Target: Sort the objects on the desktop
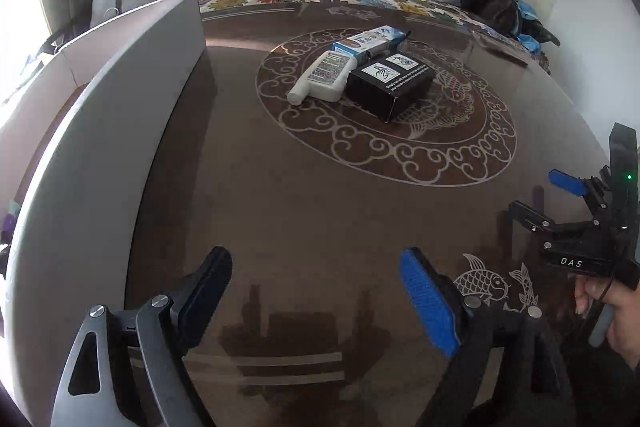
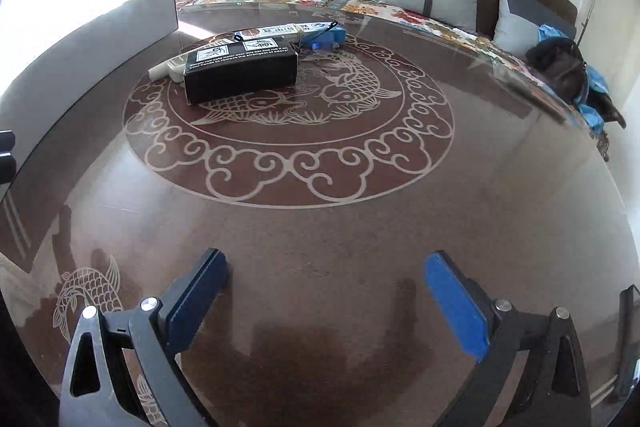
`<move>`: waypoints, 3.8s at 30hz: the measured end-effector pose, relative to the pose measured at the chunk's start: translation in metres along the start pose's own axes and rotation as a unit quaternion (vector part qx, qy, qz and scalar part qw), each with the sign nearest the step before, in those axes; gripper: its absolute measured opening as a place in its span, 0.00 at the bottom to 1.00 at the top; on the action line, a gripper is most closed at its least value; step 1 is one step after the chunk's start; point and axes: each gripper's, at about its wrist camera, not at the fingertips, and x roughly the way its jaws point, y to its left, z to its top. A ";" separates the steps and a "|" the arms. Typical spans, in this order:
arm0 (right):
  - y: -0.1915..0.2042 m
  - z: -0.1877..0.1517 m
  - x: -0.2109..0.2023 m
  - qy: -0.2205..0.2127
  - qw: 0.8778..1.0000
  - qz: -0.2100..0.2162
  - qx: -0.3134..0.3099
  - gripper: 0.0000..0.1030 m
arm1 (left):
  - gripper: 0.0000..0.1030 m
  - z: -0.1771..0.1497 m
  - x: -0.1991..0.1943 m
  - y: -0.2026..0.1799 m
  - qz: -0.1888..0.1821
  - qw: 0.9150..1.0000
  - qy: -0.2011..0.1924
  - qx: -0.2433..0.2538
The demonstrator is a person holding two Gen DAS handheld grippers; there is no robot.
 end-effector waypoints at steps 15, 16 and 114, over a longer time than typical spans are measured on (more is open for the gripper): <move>-0.009 -0.002 0.004 0.014 0.999 0.024 0.038 1.00 | 1.00 0.049 0.073 -0.001 0.026 1.000 -0.012 -0.008; -0.009 -0.002 0.003 0.014 0.999 0.024 0.038 1.00 | 1.00 0.053 0.076 -0.001 0.027 0.999 -0.021 -0.007; -0.011 -0.002 0.004 0.014 0.999 0.020 0.044 1.00 | 1.00 0.085 0.097 0.000 0.020 0.999 -0.027 0.001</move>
